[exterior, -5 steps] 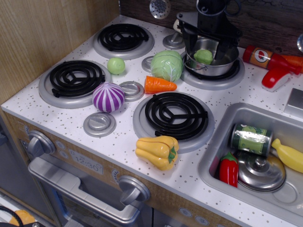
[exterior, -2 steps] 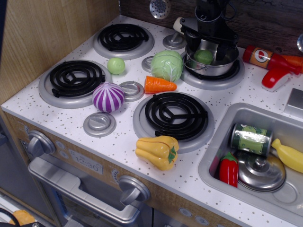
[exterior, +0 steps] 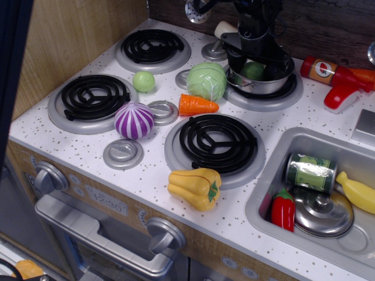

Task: Take broccoli out of pan

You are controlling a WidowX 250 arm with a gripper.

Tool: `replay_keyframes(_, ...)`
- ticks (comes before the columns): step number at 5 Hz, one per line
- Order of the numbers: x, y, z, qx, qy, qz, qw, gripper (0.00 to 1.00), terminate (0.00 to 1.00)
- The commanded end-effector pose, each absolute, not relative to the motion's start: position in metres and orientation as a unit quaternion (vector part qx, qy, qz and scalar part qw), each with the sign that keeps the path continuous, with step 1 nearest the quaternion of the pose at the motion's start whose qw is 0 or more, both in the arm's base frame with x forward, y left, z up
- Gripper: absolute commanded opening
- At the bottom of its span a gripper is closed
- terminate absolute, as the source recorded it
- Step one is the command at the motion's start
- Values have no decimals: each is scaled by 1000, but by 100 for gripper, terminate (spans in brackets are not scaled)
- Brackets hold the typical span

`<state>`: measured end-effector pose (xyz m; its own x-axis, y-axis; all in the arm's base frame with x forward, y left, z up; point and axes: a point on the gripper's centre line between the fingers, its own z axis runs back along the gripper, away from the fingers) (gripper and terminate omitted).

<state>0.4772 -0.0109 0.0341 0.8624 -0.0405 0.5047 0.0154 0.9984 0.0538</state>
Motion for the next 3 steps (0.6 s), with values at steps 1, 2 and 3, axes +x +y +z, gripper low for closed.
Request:
replay_keyframes(1,490,-11,43,14,-280,-24,960,100,0)
replay_keyframes(2,488,-17,39,10,-274,-7,962,0,0)
replay_keyframes(3,485,-17,56,23,-262,-8,965,0,0)
